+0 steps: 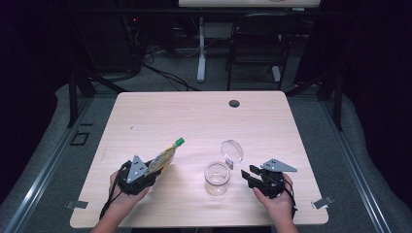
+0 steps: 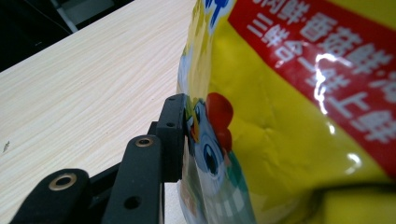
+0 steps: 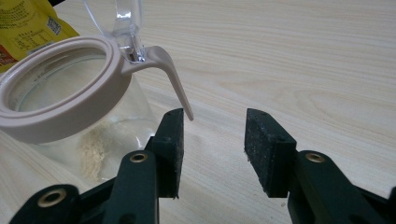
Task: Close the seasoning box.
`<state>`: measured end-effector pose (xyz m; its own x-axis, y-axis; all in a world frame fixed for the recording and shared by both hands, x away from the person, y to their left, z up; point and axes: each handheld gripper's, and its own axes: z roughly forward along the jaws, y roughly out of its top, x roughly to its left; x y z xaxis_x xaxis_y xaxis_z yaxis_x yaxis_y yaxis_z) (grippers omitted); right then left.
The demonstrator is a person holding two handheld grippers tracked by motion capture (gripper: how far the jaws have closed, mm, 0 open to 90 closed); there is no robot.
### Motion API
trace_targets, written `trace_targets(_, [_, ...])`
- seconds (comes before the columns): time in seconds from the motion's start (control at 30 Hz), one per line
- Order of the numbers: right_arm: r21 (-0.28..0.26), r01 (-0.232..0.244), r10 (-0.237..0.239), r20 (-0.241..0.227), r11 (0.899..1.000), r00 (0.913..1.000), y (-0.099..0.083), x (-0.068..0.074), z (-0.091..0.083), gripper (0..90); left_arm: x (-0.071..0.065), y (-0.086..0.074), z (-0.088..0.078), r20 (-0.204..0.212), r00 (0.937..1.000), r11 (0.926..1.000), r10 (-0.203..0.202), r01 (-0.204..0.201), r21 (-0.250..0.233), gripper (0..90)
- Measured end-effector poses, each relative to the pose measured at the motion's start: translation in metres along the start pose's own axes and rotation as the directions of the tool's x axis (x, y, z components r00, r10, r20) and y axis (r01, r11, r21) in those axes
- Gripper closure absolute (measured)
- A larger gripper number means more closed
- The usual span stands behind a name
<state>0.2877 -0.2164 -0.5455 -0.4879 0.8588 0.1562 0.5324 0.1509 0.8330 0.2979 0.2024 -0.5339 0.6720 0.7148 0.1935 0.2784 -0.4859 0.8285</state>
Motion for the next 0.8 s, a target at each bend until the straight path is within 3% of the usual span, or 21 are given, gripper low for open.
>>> trace_targets(0.37, [-0.011, 0.011, -0.011, 0.003, 1.000, 0.9999, -0.001, 0.001, -0.004, 57.3, -0.009, 0.005, 0.003, -0.017, 0.9962, 0.9960, 0.086, -0.085, 0.026, 64.0])
trace_targets(0.57, [-0.008, 0.039, -0.039, 0.002, 0.999, 0.9993, -0.002, 0.002, -0.009, 59.3, -0.019, 0.010, 0.007, -0.018, 0.9878, 0.9870, 0.155, -0.154, 0.045, 64.0])
trace_targets(0.77, [-0.013, 0.052, -0.052, 0.020, 0.999, 0.9985, -0.004, 0.002, -0.013, 59.4, -0.025, 0.013, 0.012, -0.010, 0.9821, 0.9807, 0.188, -0.187, 0.056, 64.1])
trace_targets(0.8, [-0.020, 0.048, -0.048, 0.022, 0.999, 0.9986, -0.005, 0.002, -0.014, 59.3, -0.027, 0.013, 0.013, -0.009, 0.9783, 0.9764, 0.207, -0.206, 0.064, 64.1])
